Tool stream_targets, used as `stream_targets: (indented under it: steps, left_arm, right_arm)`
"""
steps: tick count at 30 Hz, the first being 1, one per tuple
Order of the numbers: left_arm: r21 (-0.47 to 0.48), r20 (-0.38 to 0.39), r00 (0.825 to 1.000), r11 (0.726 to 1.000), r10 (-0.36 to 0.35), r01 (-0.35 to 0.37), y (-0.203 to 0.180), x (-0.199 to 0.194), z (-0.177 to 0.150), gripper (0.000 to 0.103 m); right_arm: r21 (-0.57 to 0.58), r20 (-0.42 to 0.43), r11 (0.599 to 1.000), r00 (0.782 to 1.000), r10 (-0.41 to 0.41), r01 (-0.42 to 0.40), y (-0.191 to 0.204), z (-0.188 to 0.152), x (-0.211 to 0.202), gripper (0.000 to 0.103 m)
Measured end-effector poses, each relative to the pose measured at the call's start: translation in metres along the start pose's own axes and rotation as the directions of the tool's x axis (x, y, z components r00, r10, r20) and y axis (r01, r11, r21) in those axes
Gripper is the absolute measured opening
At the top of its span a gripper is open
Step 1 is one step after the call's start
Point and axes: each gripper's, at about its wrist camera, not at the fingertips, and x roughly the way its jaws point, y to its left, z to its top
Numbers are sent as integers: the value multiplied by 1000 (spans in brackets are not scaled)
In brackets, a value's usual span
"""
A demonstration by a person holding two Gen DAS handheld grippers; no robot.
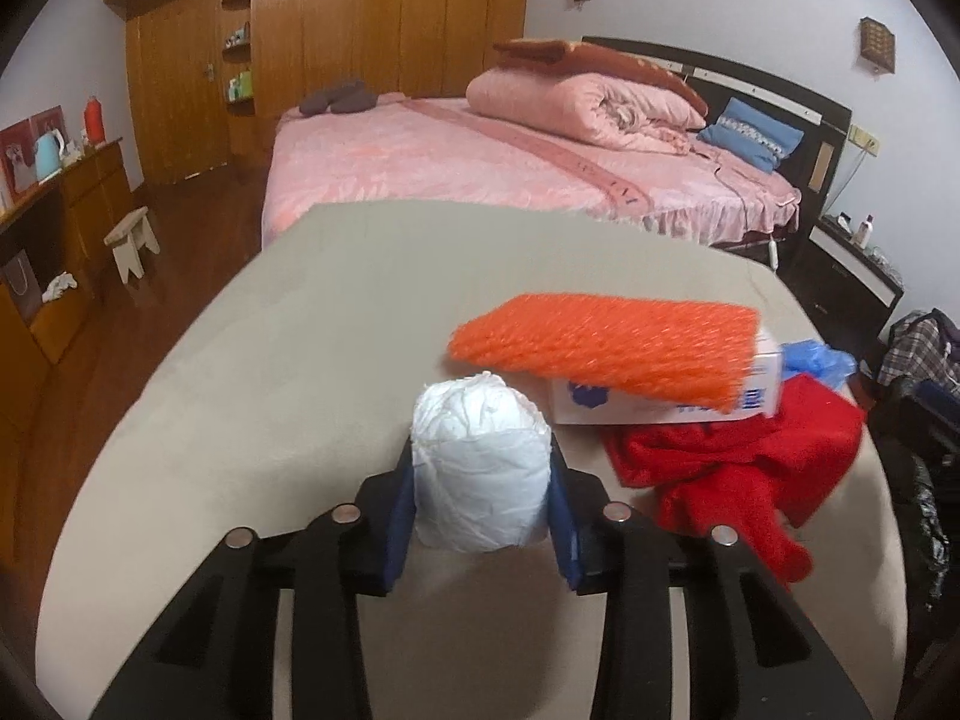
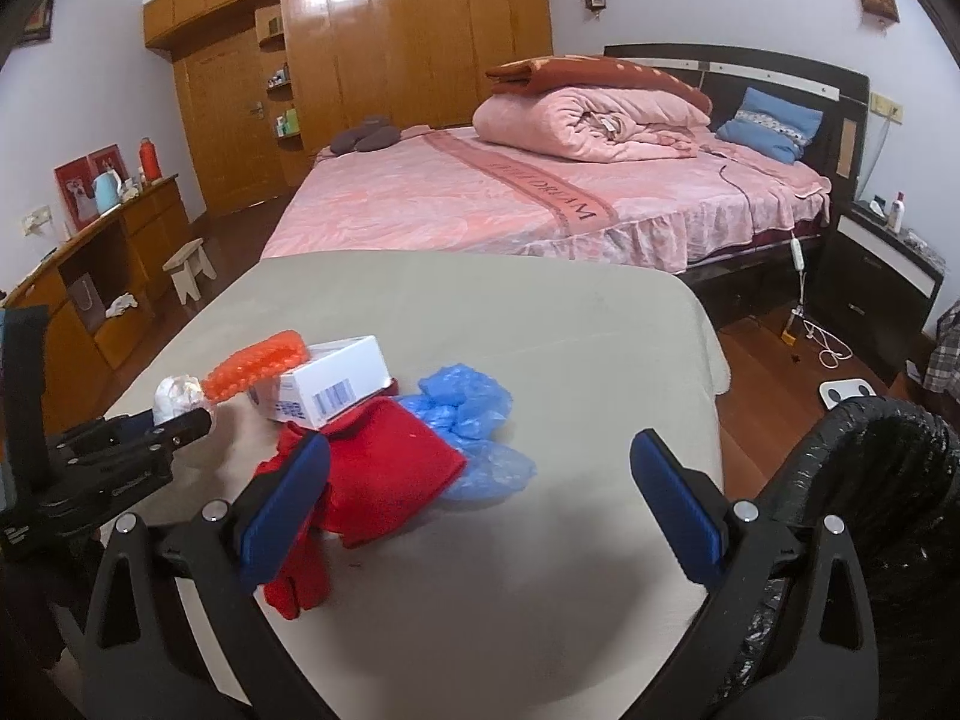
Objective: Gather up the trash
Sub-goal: 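Grasp the white tissue ball with the left tool, then grasp the red cloth with the right tool while the left tool holds the tissue ball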
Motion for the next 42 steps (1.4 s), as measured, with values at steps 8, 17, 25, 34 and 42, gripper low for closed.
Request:
stream_targets:
  steps: [8, 17, 25, 34, 42]
  left_arm:
    - [-2, 27, 1000, 1000, 12, -12, 2, -21, -3, 38]
    - [-10, 32, 999, 1000, 25, -24, 3, -32, -4, 38]
    - [-17, 38, 999, 1000, 23, -22, 2, -38, -6, 38]
    - [-10, 36, 999, 1000, 16, -16, -4, -52, -14, 38]
    - [18, 23, 1000, 1000, 2, -2, -17, -57, -25, 39]
  right_arm:
    - [-37, -27, 998, 998, 59, -60, 20, 2, 10, 83]
    - [-66, -112, 988, 985, 129, -136, 38, -3, 29, 41]
    - [-60, -138, 975, 969, 204, -213, 40, -7, 17, 6]
    - [-35, -125, 974, 968, 217, -223, 23, -11, -16, 6]
    - [-35, -138, 982, 974, 178, -184, 2, -22, -36, 6]
